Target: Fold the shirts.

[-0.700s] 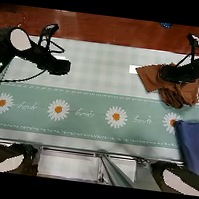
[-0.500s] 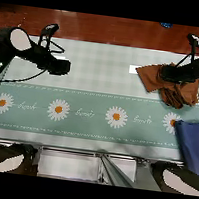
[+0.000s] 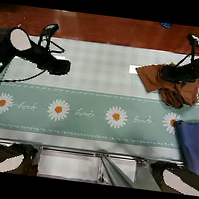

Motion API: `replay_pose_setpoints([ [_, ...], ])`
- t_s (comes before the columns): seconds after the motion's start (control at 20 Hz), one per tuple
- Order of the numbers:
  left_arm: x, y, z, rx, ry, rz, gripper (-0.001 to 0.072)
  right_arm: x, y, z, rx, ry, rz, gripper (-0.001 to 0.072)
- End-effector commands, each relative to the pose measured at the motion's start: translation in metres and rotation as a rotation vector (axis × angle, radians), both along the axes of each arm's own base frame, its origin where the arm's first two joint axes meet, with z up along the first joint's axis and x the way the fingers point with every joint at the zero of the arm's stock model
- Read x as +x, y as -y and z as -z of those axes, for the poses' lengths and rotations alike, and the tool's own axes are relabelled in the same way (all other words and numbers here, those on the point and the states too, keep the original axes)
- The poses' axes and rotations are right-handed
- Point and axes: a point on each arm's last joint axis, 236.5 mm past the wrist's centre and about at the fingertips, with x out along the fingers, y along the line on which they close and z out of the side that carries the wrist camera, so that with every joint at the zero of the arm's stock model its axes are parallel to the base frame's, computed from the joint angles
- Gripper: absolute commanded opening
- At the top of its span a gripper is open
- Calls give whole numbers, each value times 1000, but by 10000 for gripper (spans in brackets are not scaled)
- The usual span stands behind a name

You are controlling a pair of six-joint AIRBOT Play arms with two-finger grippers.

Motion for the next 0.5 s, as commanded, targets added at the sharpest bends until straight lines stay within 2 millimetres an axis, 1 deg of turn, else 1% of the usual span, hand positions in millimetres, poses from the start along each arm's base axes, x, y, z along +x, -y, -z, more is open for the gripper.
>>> replay_pose_setpoints([
  [0.0, 0, 0, 0, 0, 1, 1, 18, 0, 0, 0, 0, 0, -1, 19],
  [0.05, 1, 0, 0, 0, 3, 0, 18, 0, 0, 0, 0, 0, -1, 19],
  [0.1, 6, 1, -2, -5, 24, -6, 18, 2, 0, -1, 0, 10, 1, 19],
  [0.2, 23, 3, -8, -22, 93, -27, 18, 28, 3, -13, 0, 127, 30, 19],
  [0.3, 27, 4, -10, -27, 112, -32, 18, 47, 5, -25, 2, 219, 54, 19],
  [0.4, 44, 5, -16, -42, 178, -52, 19, 65, 6, -39, 15, 314, 78, 19],
  [0.45, 53, 5, -17, -45, 212, -63, 35, 76, 10, -48, 8, 372, 92, 19],
])
